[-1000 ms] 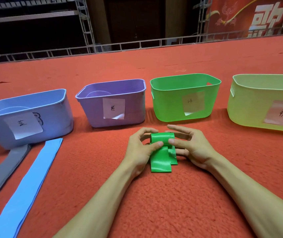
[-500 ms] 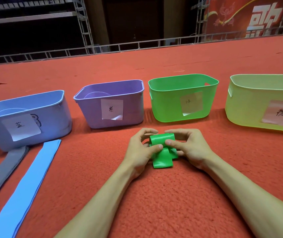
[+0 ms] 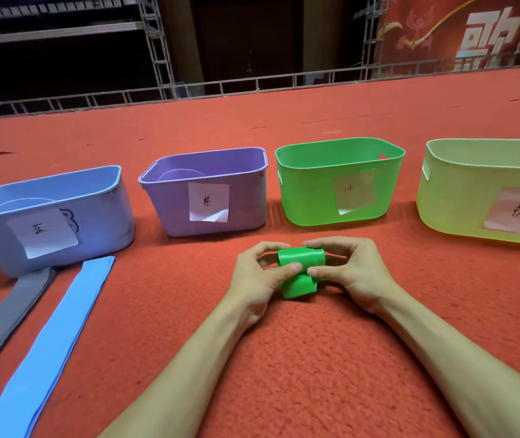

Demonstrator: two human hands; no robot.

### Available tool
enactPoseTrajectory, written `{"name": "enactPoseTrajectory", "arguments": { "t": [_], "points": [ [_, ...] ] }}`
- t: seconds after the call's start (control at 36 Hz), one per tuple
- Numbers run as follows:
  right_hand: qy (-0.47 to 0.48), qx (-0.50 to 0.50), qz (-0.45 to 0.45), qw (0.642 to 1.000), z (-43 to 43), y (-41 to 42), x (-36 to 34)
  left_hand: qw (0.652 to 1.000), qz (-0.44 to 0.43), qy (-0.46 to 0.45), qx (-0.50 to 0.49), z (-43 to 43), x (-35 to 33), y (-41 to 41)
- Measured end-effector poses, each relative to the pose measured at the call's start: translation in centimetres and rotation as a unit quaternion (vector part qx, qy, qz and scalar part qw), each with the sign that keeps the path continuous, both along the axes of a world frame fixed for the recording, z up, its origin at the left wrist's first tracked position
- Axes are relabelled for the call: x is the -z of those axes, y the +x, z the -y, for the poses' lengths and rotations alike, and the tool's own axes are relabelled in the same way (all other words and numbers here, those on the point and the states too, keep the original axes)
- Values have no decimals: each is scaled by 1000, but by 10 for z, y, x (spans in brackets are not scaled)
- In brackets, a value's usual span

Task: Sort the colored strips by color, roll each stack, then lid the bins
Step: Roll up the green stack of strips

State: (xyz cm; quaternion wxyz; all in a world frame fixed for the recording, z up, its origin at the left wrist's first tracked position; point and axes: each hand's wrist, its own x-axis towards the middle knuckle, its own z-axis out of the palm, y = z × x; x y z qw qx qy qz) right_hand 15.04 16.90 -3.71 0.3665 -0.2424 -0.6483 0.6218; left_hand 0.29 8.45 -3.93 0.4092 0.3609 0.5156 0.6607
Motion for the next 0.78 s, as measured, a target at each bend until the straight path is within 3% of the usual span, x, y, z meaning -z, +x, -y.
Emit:
{"name": "enactPoseTrajectory", "arguments": {
  "t": [0.22, 0.56, 0.78],
  "points": [
    [-130, -62, -38, 989, -3, 0, -5, 1000, -27, 11, -5, 1, 0, -3],
    [-43, -17, 4, 999, -3, -1, 1, 997, -77, 22, 17, 0, 4, -4],
    [43, 15, 21, 999, 0, 1, -4, 997, -63, 23, 32, -1, 4, -3]
  ]
}}
